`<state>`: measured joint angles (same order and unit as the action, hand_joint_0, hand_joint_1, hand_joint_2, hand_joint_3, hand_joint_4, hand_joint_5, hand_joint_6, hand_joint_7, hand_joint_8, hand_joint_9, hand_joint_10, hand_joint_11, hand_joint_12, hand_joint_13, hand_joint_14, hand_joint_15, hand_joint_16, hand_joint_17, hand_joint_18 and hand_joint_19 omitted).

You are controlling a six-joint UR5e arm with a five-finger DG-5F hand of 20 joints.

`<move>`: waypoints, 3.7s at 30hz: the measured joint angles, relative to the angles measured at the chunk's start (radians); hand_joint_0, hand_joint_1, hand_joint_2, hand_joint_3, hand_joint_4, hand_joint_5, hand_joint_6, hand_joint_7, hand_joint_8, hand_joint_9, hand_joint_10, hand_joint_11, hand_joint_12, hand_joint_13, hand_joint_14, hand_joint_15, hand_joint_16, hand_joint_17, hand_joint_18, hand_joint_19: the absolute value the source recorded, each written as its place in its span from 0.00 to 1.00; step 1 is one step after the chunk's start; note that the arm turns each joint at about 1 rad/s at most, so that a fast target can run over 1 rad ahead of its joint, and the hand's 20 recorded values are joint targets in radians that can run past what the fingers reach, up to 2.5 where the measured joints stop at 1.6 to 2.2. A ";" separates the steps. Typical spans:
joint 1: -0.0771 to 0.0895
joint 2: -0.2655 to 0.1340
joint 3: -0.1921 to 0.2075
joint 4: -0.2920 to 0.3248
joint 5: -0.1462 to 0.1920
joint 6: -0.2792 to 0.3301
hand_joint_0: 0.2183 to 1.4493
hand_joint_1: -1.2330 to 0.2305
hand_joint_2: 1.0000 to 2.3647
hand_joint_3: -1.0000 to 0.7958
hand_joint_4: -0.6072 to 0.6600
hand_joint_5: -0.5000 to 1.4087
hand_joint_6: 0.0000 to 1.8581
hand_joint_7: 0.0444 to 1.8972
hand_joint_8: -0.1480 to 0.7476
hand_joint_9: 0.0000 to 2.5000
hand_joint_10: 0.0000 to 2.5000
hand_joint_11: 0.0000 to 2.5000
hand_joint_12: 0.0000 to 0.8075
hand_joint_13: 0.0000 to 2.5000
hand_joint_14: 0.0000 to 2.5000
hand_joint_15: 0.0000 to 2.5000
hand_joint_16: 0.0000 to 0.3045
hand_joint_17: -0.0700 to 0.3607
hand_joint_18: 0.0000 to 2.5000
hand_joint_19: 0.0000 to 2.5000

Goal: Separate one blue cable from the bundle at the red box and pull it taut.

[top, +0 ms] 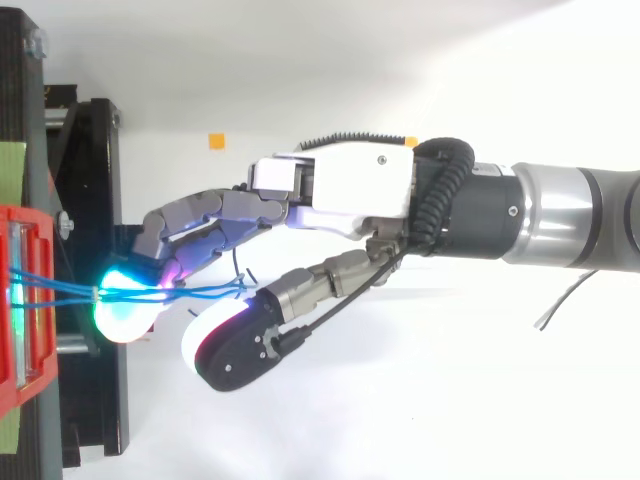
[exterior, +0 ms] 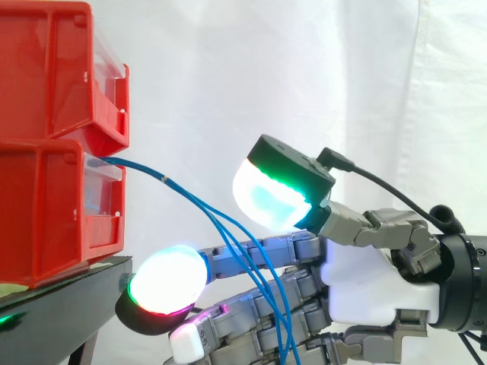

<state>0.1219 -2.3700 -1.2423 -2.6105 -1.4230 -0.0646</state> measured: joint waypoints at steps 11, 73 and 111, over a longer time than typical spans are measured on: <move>-0.034 0.000 0.026 -0.012 -0.052 -0.002 0.31 0.41 0.01 0.34 0.65 0.16 0.27 0.53 0.46 0.23 0.01 0.20 0.44 0.20 0.00 0.12 0.16 0.41 0.14 0.21; -0.063 -0.043 0.080 -0.005 -0.146 0.021 0.30 0.41 0.01 0.34 0.61 0.17 0.28 0.64 0.46 0.23 0.01 0.22 0.44 0.20 0.00 0.13 0.16 0.41 0.15 0.22; -0.057 -0.043 0.108 -0.018 -0.139 0.003 0.31 0.41 0.01 0.34 0.62 0.17 0.28 0.64 0.46 0.24 0.01 0.22 0.44 0.22 0.01 0.13 0.16 0.41 0.17 0.23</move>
<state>0.0645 -2.4129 -1.1343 -2.6283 -1.5622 -0.0614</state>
